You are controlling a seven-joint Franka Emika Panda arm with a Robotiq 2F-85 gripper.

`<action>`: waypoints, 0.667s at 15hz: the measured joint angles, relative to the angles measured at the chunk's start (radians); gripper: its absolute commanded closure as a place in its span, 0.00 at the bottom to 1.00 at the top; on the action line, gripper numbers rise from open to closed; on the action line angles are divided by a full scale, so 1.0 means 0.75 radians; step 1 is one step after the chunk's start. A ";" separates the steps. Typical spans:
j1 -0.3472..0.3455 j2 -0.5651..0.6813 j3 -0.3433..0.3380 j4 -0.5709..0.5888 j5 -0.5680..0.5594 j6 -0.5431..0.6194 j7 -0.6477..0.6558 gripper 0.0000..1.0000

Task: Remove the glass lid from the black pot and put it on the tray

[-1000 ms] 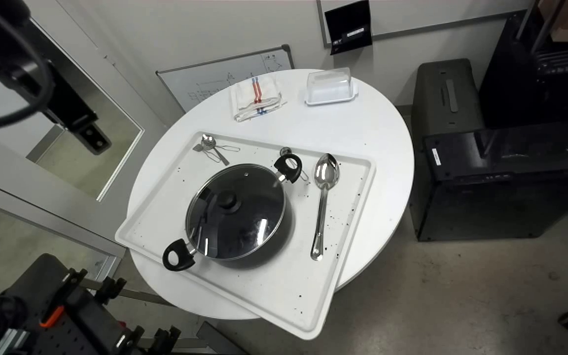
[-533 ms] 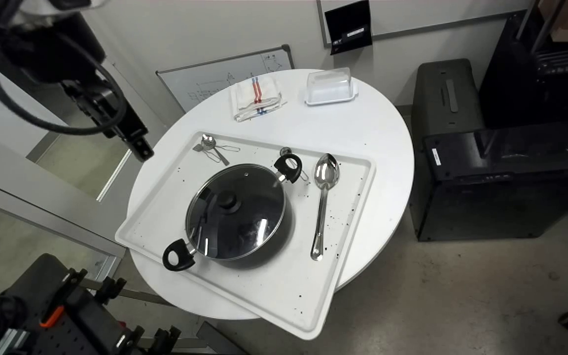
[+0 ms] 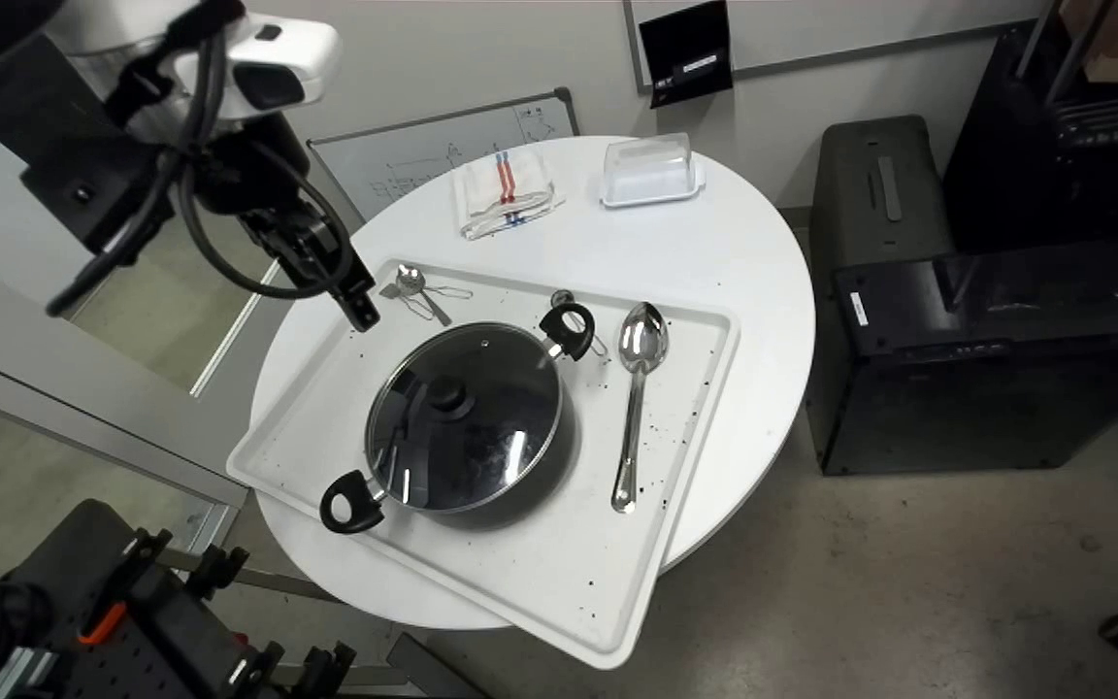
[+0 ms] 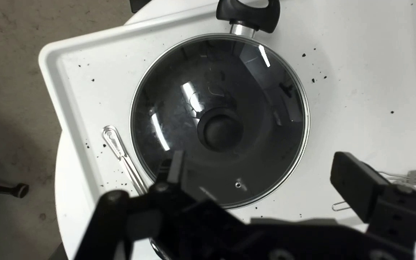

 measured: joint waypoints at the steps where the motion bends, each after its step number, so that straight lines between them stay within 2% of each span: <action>1: 0.001 0.033 0.002 0.008 -0.008 0.024 0.013 0.00; 10: 0.009 0.321 0.002 0.096 -0.099 0.213 0.118 0.00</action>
